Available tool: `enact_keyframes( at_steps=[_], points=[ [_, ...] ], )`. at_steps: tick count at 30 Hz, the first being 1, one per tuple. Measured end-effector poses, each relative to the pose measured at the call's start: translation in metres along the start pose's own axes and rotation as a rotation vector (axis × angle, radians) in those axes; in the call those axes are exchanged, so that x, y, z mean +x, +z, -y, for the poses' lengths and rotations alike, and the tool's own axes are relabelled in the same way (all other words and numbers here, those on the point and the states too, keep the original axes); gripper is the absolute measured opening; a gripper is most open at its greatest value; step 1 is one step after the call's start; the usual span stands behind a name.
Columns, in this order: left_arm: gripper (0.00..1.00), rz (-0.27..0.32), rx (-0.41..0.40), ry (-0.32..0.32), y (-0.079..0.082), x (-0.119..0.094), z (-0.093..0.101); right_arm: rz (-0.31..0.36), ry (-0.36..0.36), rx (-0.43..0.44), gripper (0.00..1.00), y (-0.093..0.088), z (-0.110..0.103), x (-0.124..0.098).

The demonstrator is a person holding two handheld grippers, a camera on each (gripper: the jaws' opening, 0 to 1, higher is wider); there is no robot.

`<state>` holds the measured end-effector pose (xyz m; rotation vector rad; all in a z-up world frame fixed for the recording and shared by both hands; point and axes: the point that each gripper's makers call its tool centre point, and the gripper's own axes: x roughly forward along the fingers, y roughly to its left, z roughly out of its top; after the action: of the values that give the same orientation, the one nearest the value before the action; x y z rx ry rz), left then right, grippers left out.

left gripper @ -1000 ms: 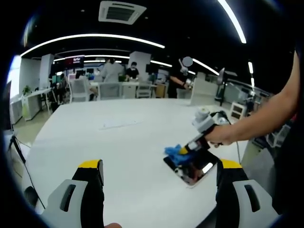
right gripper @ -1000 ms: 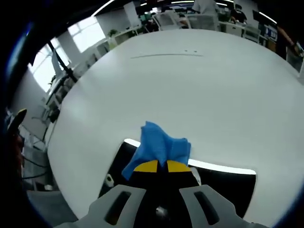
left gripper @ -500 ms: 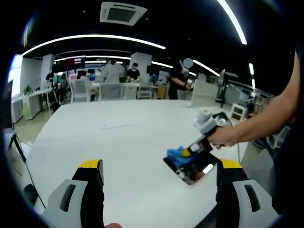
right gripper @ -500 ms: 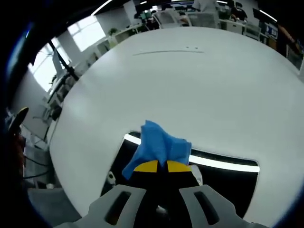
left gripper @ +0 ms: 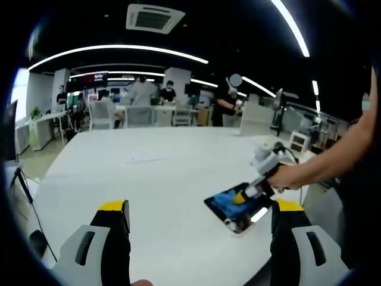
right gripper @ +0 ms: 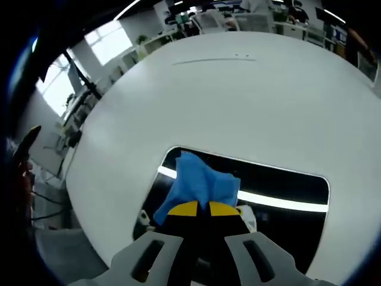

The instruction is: Wipe the mirror surface with the cleaning cloth until all visible marks leave the cleaned area.

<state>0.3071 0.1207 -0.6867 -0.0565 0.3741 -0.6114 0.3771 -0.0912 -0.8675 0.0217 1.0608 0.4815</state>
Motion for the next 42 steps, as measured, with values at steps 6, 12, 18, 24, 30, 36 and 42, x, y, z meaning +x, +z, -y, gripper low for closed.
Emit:
enact_keyframes(
  at_steps=[6, 12, 18, 24, 30, 36, 42],
  points=[
    [0.99, 0.005, 0.002, 0.0, 0.002, -0.001, 0.001, -0.007, 0.006, 0.001, 0.0, -0.013, -0.006, -0.005],
    [0.99, 0.001, 0.009, -0.019, 0.001, 0.001, 0.008, -0.015, 0.01, 0.01, 0.0, -0.024, -0.01, -0.011],
    [0.99, 0.005, 0.018, -0.03, 0.004, 0.004, 0.009, -0.019, 0.014, 0.007, 0.0, -0.036, -0.014, -0.016],
    [0.99, 0.01, 0.029, -0.042, 0.008, 0.004, 0.014, -0.02, 0.011, 0.02, 0.0, -0.041, -0.017, -0.018],
    [0.99, 0.0, 0.035, -0.049, 0.006, 0.001, 0.019, -0.027, 0.016, 0.033, 0.0, -0.047, -0.02, -0.021],
    [0.99, 0.005, 0.031, -0.043, 0.006, 0.0, 0.014, -0.039, 0.022, 0.023, 0.0, -0.054, -0.022, -0.024],
    [0.99, 0.001, 0.04, -0.05, 0.006, 0.002, 0.016, -0.039, 0.02, 0.014, 0.0, -0.056, -0.023, -0.025]
  ],
)
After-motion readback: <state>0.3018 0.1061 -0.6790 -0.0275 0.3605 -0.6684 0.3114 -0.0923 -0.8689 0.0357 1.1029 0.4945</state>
